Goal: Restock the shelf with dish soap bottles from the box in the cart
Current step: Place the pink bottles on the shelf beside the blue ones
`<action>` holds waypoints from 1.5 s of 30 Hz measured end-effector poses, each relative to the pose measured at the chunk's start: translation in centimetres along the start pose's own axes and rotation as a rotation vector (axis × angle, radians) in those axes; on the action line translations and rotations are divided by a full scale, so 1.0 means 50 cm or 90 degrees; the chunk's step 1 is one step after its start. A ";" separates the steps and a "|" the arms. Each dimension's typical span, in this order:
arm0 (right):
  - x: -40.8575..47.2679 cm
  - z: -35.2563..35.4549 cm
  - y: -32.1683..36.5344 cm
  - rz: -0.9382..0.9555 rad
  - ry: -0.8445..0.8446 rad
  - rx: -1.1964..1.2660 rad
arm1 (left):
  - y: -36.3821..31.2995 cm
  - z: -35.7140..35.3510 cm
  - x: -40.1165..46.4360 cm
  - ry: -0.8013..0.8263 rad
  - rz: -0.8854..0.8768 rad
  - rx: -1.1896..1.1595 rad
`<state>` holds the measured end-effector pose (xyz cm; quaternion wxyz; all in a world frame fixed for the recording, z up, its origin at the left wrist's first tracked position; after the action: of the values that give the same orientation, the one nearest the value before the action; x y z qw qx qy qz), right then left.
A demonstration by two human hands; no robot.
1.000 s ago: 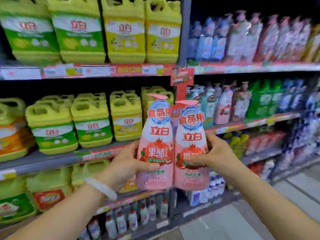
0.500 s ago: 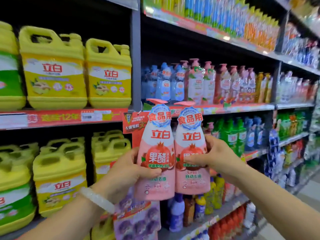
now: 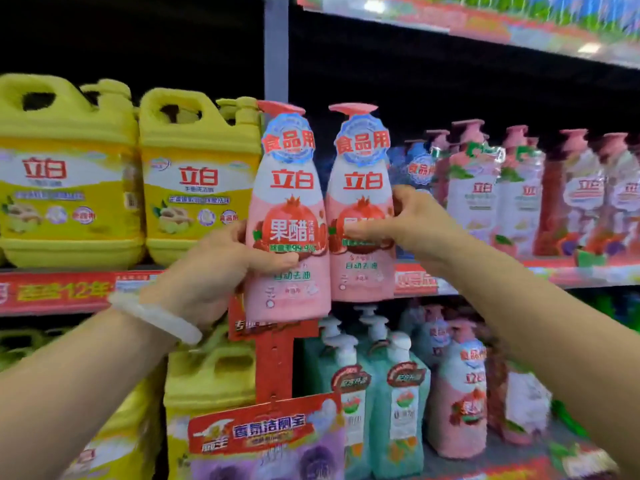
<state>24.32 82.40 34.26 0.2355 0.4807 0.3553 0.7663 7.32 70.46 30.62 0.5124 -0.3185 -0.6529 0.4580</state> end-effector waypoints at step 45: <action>0.199 -0.115 -0.076 0.008 0.110 -0.492 | 0.015 -0.003 0.082 -0.158 0.018 0.057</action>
<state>14.93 89.96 35.35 0.3634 0.2925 0.0561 0.8827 6.32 74.39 31.47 0.4350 -0.2456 -0.6856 0.5296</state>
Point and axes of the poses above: each hand's wrist, its own x-axis towards the middle knuckle, its own z-axis out of the back of the hand, y = z × x, the point moved 3 cm from there along x, towards the middle knuckle, and after that the axes turned 2 degrees about -x, right-handed, at the moved point
